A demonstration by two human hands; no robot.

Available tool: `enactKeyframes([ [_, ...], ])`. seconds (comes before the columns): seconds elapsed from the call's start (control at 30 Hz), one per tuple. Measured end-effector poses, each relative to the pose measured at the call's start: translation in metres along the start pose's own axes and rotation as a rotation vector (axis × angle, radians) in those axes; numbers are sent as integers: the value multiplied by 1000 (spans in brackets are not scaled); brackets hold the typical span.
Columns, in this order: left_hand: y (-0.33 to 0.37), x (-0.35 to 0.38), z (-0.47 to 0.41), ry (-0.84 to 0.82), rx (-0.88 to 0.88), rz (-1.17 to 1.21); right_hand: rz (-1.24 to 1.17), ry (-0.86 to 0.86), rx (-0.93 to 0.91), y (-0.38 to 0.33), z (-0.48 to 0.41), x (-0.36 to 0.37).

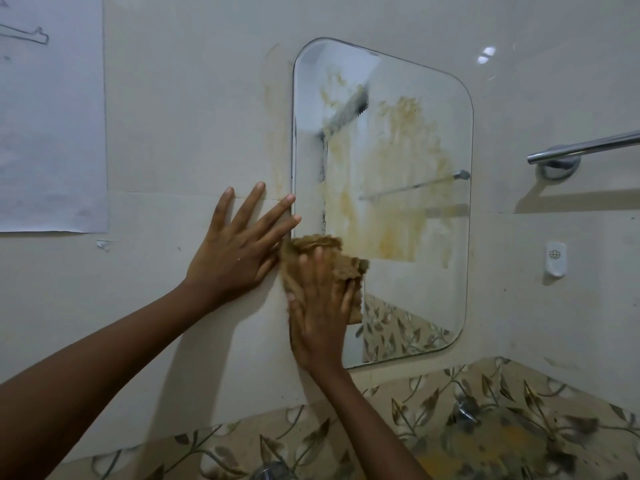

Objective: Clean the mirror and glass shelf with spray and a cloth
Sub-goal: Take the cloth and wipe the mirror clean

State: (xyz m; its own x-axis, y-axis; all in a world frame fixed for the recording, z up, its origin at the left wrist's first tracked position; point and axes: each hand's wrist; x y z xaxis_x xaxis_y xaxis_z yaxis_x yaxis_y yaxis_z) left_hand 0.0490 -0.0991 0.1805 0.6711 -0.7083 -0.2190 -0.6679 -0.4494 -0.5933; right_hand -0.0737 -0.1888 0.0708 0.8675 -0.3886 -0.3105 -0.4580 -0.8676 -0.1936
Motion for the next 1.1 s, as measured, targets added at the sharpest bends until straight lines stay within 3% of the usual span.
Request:
enactKeyframes([
  [0.33, 1, 1, 0, 6, -11, -6, -113, 226, 694, 138, -58, -56],
  [0.57, 0, -1, 0, -6, -17, -13, -216, 273, 794, 168, -88, -83],
  [0.7, 1, -1, -1, -1, -9, -8, -199, 237, 683, 133, -107, -74],
  [0.93, 1, 0, -1, -9, -9, 1, -32, 106, 244, 35, -125, -47],
  [1.1, 3, -6, 1, 71, -59, 140, 35, -32, -32, -6, -89, -29],
])
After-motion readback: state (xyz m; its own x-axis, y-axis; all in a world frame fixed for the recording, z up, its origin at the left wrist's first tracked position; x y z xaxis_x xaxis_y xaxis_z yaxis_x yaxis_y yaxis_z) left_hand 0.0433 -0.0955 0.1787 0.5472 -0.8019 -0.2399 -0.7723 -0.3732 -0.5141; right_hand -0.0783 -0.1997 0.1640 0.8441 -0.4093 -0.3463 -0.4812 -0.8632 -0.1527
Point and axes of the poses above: each hand's wrist, its own z-axis away from the middle knuckle, its own x-axis out of the palm, y = z × x, and after that the axes turned 4 degrees about -y, right-handed
